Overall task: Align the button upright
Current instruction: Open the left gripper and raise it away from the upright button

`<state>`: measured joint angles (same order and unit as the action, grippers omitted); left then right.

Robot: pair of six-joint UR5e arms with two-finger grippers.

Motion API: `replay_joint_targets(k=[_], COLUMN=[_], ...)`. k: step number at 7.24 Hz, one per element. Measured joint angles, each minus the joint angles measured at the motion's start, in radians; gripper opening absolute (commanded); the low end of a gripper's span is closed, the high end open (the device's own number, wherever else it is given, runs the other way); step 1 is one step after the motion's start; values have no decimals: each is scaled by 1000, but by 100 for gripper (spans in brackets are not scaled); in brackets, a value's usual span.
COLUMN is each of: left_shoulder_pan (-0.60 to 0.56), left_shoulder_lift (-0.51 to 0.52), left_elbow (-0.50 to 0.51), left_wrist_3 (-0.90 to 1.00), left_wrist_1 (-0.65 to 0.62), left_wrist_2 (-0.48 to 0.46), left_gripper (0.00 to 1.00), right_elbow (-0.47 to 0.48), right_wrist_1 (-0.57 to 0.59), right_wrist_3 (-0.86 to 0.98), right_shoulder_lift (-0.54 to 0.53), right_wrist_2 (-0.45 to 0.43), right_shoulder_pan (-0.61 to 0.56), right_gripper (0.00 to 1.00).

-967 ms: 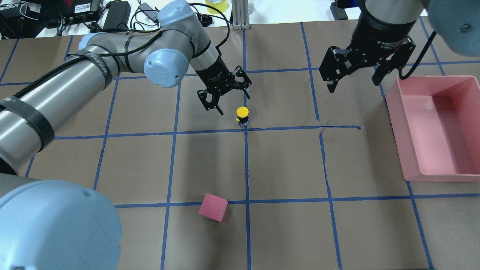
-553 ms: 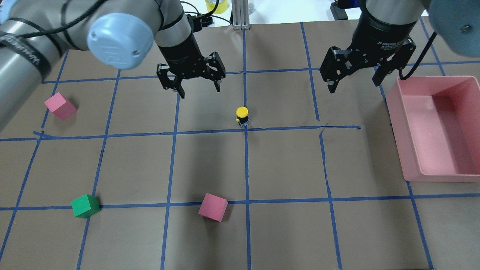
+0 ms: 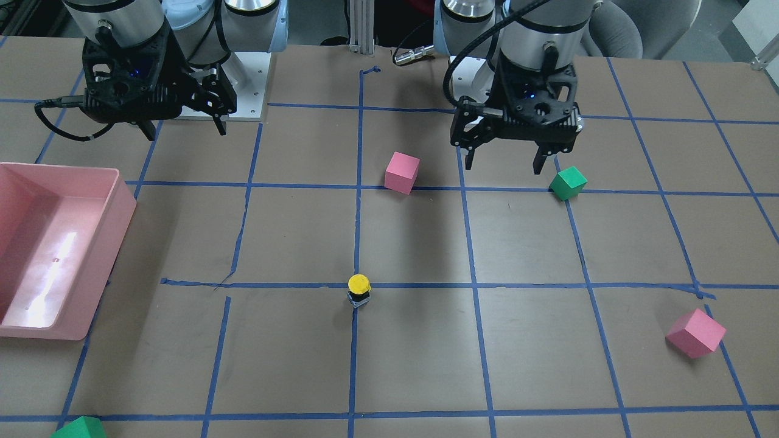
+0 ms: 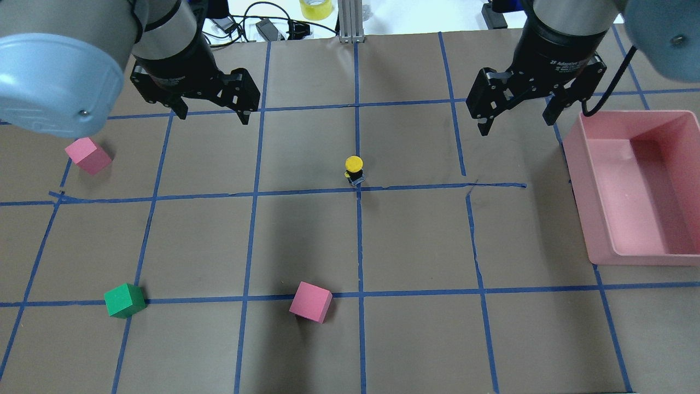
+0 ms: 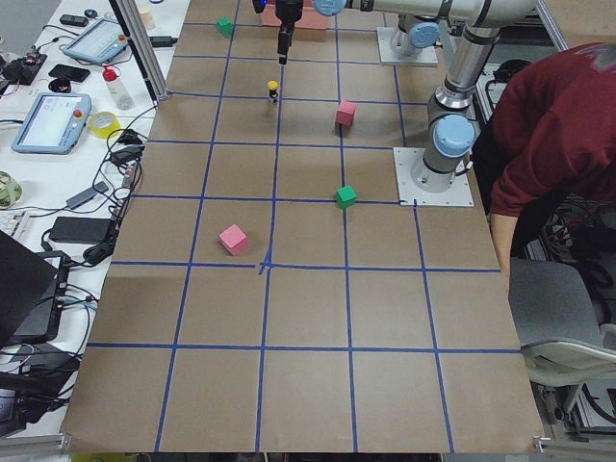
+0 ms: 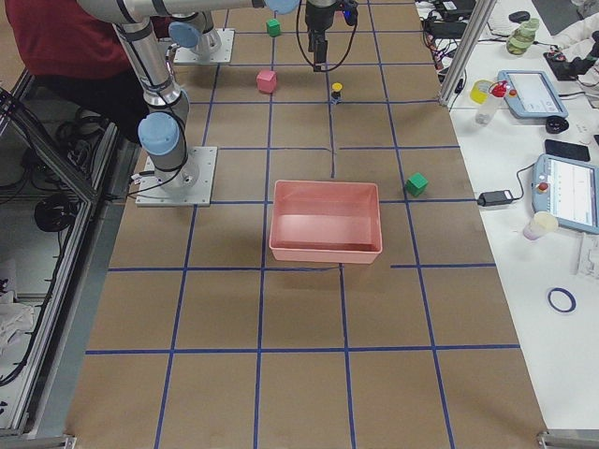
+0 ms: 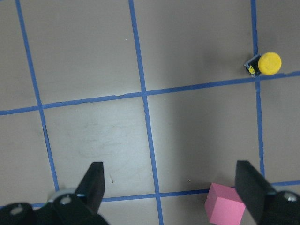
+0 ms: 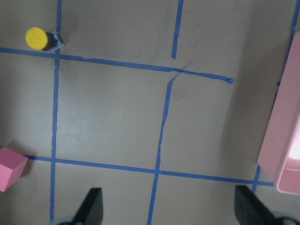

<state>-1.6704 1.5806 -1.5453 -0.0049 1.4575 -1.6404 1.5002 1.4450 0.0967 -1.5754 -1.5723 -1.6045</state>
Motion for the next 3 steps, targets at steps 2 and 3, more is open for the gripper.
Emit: replay_joint_targets(k=[2,3], left_shoulder_pan=[64,76], left_shoulder_lift=[-34,-46], left_elbow=[7,8], left_wrist_3=[19,25], left_wrist_1=[34,54], left_wrist_2=[42,54], left_gripper=[100,100], right_elbow=[0,0], right_wrist_1=[0,0], right_wrist_3=[0,0], right_shoulder_lift=[0,0], right_wrist_2=[0,0], right_shoulder_pan=[0,-1], right_gripper=[100,100])
